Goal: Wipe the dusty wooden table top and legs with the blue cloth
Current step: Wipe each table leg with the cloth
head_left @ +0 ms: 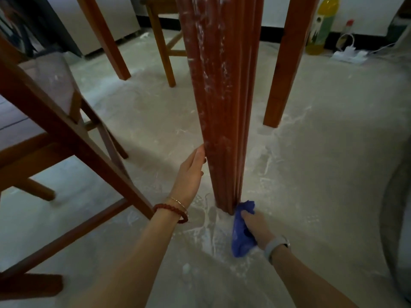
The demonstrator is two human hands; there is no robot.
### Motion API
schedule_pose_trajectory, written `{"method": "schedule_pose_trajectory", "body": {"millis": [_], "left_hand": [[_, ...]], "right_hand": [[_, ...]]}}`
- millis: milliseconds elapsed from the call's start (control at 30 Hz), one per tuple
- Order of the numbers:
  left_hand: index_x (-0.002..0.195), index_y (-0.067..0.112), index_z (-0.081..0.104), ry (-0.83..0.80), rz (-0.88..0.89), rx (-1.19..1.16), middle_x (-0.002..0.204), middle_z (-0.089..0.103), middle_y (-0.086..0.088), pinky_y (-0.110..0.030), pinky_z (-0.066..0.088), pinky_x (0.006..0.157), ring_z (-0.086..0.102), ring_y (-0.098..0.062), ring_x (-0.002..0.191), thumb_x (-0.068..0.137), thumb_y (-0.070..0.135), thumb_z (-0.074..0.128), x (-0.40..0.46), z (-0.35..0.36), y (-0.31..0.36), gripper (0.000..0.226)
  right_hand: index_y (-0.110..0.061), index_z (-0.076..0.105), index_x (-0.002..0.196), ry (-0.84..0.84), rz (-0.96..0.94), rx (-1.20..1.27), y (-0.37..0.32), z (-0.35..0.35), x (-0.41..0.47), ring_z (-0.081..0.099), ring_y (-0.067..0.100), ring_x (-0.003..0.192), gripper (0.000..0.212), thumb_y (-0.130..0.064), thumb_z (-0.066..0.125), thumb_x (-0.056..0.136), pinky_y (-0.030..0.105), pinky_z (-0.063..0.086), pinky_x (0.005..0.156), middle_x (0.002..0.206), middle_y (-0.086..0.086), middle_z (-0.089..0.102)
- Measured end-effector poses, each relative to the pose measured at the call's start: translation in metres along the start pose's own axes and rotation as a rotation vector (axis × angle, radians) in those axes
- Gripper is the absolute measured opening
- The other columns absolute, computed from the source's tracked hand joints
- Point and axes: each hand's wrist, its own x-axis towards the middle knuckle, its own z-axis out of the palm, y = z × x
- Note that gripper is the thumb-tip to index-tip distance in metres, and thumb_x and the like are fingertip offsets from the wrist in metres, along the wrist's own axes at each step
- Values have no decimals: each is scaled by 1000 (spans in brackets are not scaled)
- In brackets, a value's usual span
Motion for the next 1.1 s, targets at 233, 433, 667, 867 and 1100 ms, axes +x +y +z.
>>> {"method": "schedule_pose_trajectory", "body": {"millis": [233,433,667,867,1100], "left_hand": [[89,33,52,29,21,-6,96,53,11,-33,41,92,54,11,86,99,30,24,-8,5,-1,30],[128,29,47,-25,6,142,139,34,5,-48,28,111,32,-17,131,96,44,19,-18,-12,1,46],[116,38,45,-47,203,-45,111,52,17,-26,34,98,47,-4,109,97,37,25,-29,-21,51,27],[97,42,52,-108,273,-160,103,55,22,-31,35,96,51,2,99,96,39,18,-28,-37,96,34],[97,37,56,-173,240,-210,109,58,12,-40,34,103,52,-13,110,92,50,16,-21,-52,107,42]], "right_hand": [[3,46,124,239,-413,90,-50,-7,-8,52,28,108,46,-20,45,84,33,40,90,114,19,55],[-8,52,102,-113,-244,-469,-11,-18,-22,56,27,87,14,-7,43,91,29,41,74,95,18,58],[-7,43,126,310,-757,-279,-108,-65,-131,54,13,72,38,-4,49,89,8,40,55,87,-6,53],[-6,37,134,722,-1420,-426,-212,-87,-236,45,11,93,61,-28,56,81,21,41,76,112,6,48],[-7,49,124,1234,-1766,-1054,-307,-46,-269,39,22,95,43,-34,51,91,30,38,75,114,11,44]]}}
